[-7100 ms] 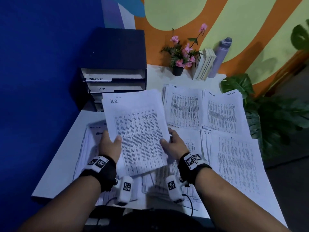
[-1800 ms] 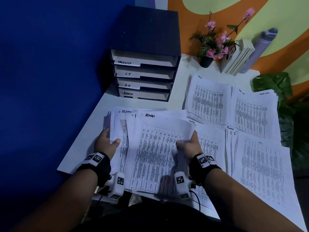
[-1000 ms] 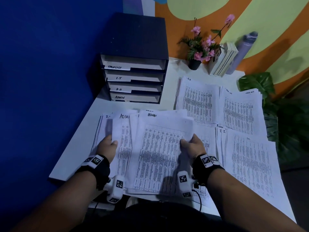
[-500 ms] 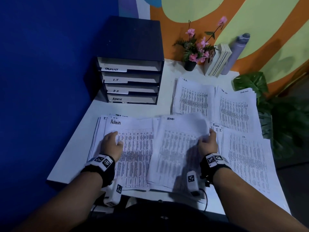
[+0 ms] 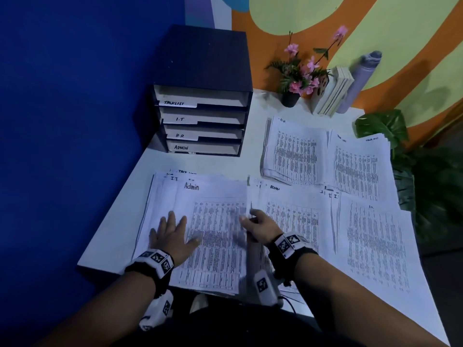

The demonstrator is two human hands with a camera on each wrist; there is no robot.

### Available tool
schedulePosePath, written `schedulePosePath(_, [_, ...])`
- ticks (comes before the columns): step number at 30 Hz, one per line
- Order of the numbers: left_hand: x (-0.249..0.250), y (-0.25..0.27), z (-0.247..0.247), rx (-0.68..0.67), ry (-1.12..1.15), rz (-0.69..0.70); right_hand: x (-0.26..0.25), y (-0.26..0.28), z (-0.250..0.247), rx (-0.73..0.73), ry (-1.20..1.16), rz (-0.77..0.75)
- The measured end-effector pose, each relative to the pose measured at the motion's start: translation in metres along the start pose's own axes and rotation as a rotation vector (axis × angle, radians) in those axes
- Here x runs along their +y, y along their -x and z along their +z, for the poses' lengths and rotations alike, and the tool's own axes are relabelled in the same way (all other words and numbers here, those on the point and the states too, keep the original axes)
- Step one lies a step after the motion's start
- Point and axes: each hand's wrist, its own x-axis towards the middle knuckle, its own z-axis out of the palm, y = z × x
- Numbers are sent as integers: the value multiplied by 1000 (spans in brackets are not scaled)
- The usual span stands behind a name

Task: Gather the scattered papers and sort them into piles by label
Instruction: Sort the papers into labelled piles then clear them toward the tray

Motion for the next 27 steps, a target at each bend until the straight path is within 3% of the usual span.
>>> schedulePosePath(2, [1, 1, 0, 21, 38, 75, 2, -4, 10, 20, 79, -9])
schedulePosePath(4, [3, 2, -5, 122, 131, 115, 3, -7, 11, 128, 100, -19])
schedulePosePath(8, [0, -5, -21, 323, 408, -23, 10, -16, -2, 233, -14, -6])
schedulePosePath(12, [-3, -12, -32, 257, 671, -111, 10, -18, -13, 252, -86, -8])
schedulePosePath(16, [-9, -13, -36, 178, 665, -59, 6, -19, -13, 208, -153, -23])
schedulePosePath(23, [-13, -9, -35, 308, 664, -113, 18, -21, -25, 315, -55, 4])
schedulePosePath(27, [-13, -12, -35, 304, 680, -153, 20, -22, -29, 360, -85, 10])
